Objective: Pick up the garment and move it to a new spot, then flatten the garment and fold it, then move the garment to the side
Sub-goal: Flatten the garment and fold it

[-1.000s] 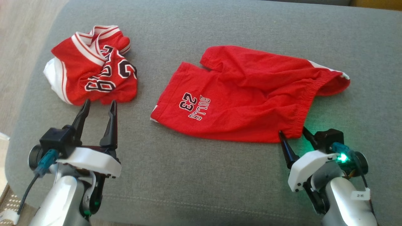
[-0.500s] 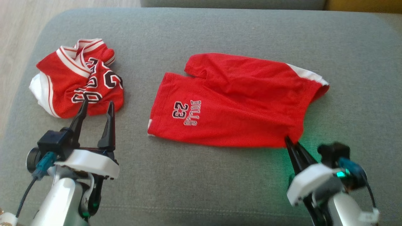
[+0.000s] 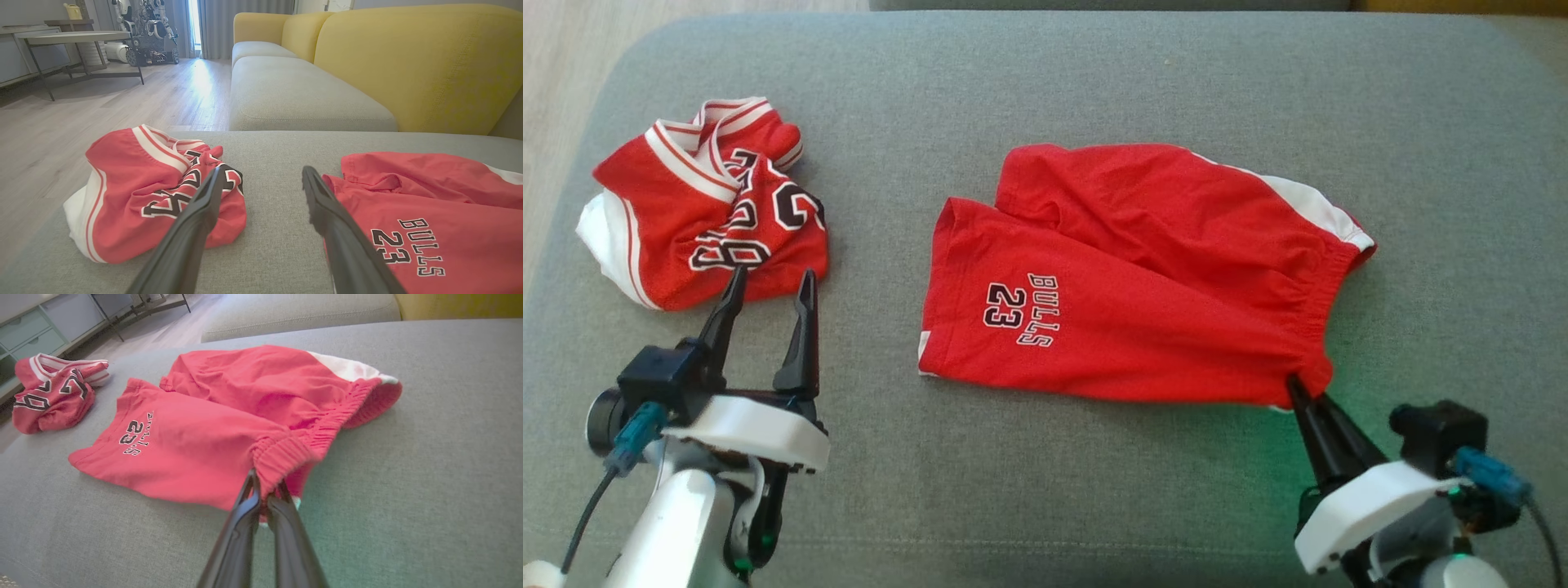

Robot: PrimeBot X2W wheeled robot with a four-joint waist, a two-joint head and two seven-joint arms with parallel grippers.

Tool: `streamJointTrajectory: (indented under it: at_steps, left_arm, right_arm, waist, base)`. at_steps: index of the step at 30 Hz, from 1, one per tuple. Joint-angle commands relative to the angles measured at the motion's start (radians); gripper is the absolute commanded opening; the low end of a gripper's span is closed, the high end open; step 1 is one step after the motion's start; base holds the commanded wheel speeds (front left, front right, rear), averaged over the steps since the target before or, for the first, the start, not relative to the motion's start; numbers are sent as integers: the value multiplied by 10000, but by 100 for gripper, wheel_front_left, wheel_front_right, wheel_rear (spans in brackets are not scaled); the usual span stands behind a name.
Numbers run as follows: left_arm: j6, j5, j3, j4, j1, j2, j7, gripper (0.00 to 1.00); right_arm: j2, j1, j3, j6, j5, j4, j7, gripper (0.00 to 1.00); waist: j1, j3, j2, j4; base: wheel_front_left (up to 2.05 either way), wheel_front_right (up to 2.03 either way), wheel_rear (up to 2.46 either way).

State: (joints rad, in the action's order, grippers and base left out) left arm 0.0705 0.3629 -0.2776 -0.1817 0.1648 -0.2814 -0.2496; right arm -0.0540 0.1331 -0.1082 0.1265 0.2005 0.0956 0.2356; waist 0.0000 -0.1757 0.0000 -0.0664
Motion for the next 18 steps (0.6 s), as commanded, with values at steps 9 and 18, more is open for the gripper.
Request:
streamJointTrajectory:
  at_steps: [9, 18]
  left_arm:
    - [-121, -130, 316, 310, 692, -190, -122, 100]
    - [-316, -186, 324, 308, 1052, -41, -122, 100]
  right_arm:
    - [7, -1374, 154, 42, 188, 300, 42, 0]
    - [-169, -3001, 357, 42, 224, -715, 4, 0]
  waist:
    - [0, -393, 0, -368]
    - [0, -995, 0, -861]
  base:
    - [0, 0, 0]
    - [0, 0, 0]
